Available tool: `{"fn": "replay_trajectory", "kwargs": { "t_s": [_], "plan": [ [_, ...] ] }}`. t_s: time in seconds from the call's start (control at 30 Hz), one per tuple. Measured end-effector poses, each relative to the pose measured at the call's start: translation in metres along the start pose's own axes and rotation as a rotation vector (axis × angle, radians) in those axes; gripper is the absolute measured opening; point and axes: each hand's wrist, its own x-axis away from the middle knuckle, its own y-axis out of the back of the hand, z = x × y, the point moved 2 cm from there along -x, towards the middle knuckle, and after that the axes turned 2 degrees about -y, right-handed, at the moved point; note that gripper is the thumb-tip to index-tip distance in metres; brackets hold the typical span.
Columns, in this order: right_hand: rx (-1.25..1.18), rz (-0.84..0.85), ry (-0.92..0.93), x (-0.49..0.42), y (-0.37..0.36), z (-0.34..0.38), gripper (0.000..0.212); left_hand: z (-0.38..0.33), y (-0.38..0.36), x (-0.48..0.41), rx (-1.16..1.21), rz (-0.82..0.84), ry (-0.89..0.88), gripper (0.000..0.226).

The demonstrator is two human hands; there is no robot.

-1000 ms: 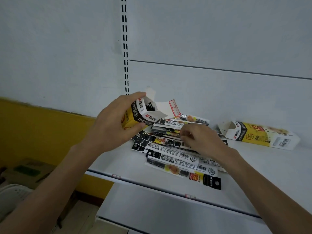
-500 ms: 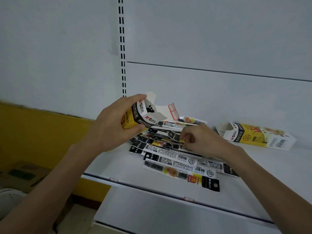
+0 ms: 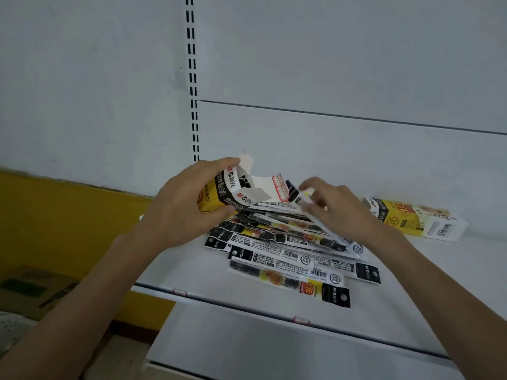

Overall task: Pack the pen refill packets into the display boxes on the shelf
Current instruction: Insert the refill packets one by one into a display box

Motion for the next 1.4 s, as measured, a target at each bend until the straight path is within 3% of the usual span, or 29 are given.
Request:
{"fn": "replay_trajectory", "kwargs": {
  "t_s": [0.13,0.27,0.37,0.53,0.77,0.97,1.07,1.17,1.27,1.4],
  "plan": [
    [0.088,-0.024,0.096,-0.001,0.012,-0.006,0.035,-0.001,0.001,0.001,-0.005,0.004,0.003,0.067],
    [0.305,0.193,0.148,0.003,0.002,-0.012,0.052,-0.001,0.002,0.002,-0.005,0.009,-0.006,0.067],
    [0.276,0.332,0.225,0.012,-0.014,-0.009,0.074,0.000,0.002,0.003,0.003,0.019,0.002,0.068],
    [0.203,0.383,0.247,0.016,-0.020,0.000,0.088,-0.001,-0.001,0.004,-0.023,0.027,-0.016,0.068],
    [0.188,0.387,0.320,0.021,-0.018,0.012,0.073,0.000,0.000,0.005,-0.054,0.019,-0.021,0.068],
    [0.173,0.410,0.356,0.013,-0.014,0.009,0.036,-0.002,0.001,0.007,-0.044,0.015,-0.021,0.068],
    [0.086,0.284,0.344,0.011,-0.014,0.005,0.027,-0.003,0.001,0.008,-0.049,0.017,-0.018,0.068],
    [-0.046,-0.018,0.346,0.012,-0.002,0.009,0.017,-0.004,0.001,0.008,-0.061,0.009,-0.027,0.067],
    [-0.147,-0.295,0.238,0.012,0.017,0.010,0.029,-0.004,0.002,0.008,-0.080,-0.005,-0.038,0.067],
    [-0.308,-0.400,0.028,0.011,0.041,0.011,0.018,-0.004,0.004,0.008,-0.108,-0.056,-0.043,0.067]
  ]
}}
